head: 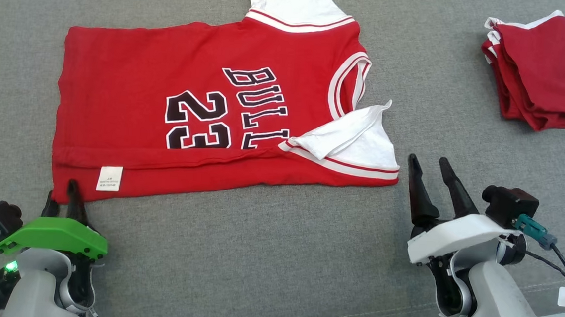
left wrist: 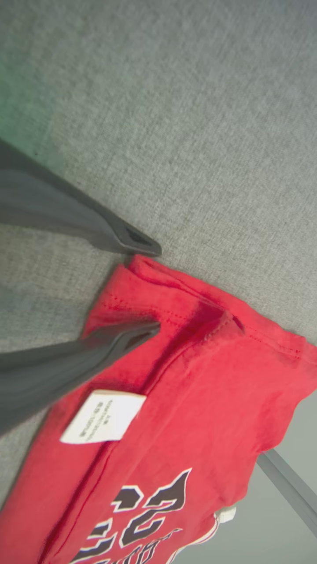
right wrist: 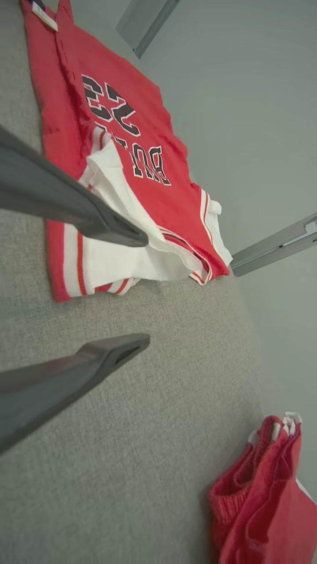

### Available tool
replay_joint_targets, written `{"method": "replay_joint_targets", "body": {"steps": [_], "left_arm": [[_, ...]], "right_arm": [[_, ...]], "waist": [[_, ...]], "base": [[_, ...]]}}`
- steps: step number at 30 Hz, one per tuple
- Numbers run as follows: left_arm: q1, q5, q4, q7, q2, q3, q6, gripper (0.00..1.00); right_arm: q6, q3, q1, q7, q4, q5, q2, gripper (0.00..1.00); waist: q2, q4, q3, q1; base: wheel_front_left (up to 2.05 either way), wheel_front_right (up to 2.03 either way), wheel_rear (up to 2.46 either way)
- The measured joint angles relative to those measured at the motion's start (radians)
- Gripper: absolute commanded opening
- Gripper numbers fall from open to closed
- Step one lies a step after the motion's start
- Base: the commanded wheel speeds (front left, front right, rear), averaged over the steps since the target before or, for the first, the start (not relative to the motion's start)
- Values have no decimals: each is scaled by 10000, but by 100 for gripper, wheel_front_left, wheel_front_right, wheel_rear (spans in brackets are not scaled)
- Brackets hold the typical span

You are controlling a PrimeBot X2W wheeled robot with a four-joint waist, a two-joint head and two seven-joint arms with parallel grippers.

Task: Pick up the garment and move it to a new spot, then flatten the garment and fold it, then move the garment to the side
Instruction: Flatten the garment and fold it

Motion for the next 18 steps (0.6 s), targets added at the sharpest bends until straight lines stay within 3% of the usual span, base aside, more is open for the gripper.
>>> {"method": "replay_joint_targets", "body": {"steps": [1, 2, 10, 18], "left_arm": [[-1, 8, -13, 31, 27, -21, 0, 12], [-1, 25, -38, 59, 52, -38, 2, 0], [59, 153, -646, 71, -4, -328, 2, 0], [229, 161, -1246, 121, -107, -552, 48, 0]], "right_arm": [[0, -59, 54, 150, 69, -71, 46, 100], [2, -113, 93, 307, 151, -123, 92, 100], [2, -288, -114, 1076, 1193, -161, 307, 100], [2, 217, -1040, 1509, 2838, 462, 299, 100]], "waist": [[0, -28, 7, 0], [0, -47, 15, 0], [0, 110, 42, 0], [0, 517, 2, 0]], "base": [[0, 0, 0], [0, 0, 0], [0, 0, 0], [0, 0, 0]]}}
